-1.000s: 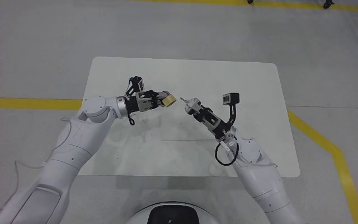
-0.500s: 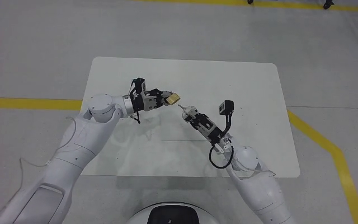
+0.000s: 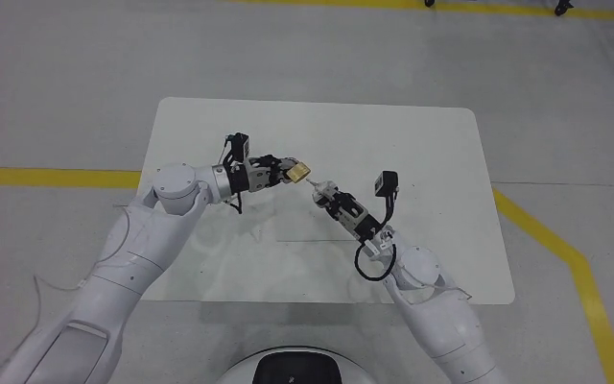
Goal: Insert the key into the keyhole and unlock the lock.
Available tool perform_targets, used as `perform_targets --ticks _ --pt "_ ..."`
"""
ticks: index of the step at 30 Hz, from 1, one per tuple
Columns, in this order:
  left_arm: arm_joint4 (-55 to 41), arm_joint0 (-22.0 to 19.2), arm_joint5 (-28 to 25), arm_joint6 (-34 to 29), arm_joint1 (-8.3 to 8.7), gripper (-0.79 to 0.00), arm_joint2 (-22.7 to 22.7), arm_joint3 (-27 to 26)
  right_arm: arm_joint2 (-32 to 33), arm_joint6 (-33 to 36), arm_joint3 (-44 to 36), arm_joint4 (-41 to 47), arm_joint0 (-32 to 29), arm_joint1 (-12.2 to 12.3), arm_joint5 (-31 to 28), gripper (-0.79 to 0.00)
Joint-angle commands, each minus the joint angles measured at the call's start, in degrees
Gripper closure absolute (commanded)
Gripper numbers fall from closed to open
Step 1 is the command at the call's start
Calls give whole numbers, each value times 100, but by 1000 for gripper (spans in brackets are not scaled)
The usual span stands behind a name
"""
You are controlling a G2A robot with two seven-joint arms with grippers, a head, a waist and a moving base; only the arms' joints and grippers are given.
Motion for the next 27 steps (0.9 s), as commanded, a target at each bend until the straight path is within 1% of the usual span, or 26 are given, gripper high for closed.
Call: perform_targets --ticks 1,14,27 --pt "44 15 7 28 0 0 -4 -30 -9 -11 16 0 14 -10 -10 0" --pt "325 130 34 229 13 0 -82 -268 -62 -34 176 -28 119 -73 40 0" --pt "417 171 76 249 2 0 -122 -319 -59 -83 296 -31 175 -127 47 0"
